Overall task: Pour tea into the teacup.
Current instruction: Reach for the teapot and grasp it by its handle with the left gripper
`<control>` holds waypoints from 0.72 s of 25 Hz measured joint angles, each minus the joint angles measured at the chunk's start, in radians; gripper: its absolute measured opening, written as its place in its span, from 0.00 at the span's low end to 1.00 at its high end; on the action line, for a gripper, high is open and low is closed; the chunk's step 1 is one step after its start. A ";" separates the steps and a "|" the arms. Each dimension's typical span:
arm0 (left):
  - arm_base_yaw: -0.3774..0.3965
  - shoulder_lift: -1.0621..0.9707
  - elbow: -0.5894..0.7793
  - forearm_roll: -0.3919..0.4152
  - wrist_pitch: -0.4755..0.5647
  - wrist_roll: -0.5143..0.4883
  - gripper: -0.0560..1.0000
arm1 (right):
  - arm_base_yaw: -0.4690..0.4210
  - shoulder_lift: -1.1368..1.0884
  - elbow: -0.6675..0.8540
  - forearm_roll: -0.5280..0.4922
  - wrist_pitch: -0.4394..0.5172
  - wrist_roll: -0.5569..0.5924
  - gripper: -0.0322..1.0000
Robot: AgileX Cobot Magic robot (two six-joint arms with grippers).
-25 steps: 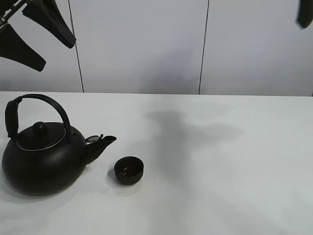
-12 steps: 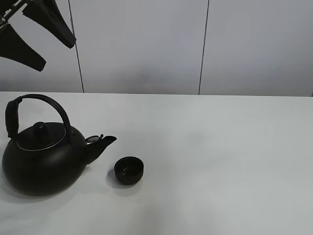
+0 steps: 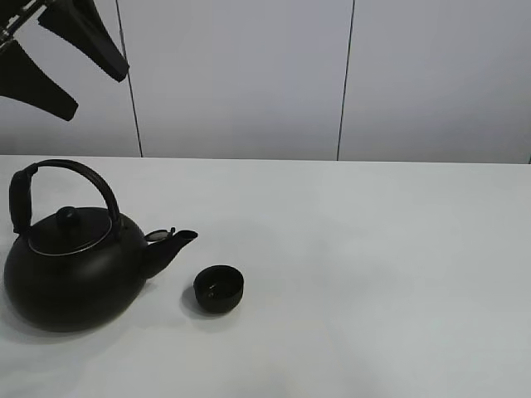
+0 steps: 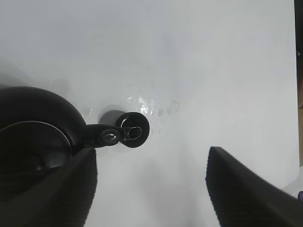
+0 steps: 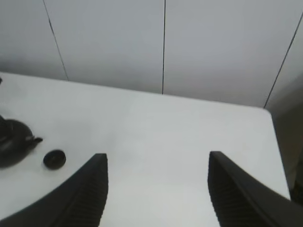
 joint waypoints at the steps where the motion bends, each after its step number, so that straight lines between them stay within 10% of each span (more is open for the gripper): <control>1: 0.000 0.000 0.000 0.000 0.000 0.000 0.51 | 0.000 -0.041 0.073 0.002 0.001 0.000 0.44; 9: 0.000 0.000 0.000 0.000 0.000 0.000 0.51 | 0.048 -0.208 0.517 -0.022 -0.119 0.000 0.44; 18: 0.000 0.000 0.000 0.000 -0.002 0.000 0.51 | 0.081 -0.210 0.665 -0.075 -0.170 0.033 0.44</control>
